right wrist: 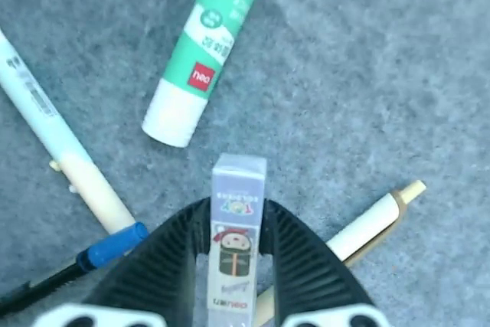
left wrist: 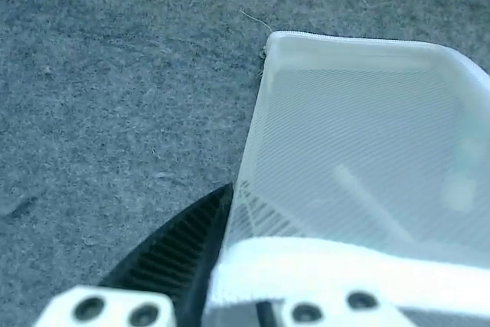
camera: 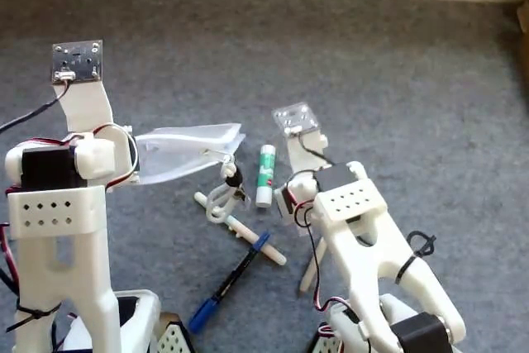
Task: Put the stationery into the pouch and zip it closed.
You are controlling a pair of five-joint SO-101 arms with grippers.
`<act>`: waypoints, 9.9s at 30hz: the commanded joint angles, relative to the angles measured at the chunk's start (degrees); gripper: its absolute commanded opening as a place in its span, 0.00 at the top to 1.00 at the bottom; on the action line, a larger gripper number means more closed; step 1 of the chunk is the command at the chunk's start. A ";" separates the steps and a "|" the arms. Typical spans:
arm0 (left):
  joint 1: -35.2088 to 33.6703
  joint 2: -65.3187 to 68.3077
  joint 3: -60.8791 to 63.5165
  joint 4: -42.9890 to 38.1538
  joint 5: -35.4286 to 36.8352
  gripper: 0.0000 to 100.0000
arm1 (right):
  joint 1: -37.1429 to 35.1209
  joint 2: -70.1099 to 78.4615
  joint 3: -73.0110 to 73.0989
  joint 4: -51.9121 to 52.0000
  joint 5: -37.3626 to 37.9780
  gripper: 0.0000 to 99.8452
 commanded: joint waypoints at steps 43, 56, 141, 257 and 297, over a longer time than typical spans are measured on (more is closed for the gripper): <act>9.89 18.42 -34.86 11.87 4.92 0.99 | 0.84 -34.24 -1.45 4.62 -3.96 0.99; 9.63 25.54 -33.27 11.69 6.77 0.99 | 0.75 -34.33 -2.95 2.59 -3.69 0.99; 7.78 25.63 -32.75 11.52 7.82 0.99 | -19.56 -33.98 16.92 -75.38 -3.52 0.99; 7.78 25.89 -30.73 11.52 7.65 0.99 | -18.24 -28.53 21.67 -78.20 -3.60 0.85; 6.73 25.45 -22.37 0.62 7.47 0.99 | -6.90 -28.53 15.87 -62.81 -7.74 0.85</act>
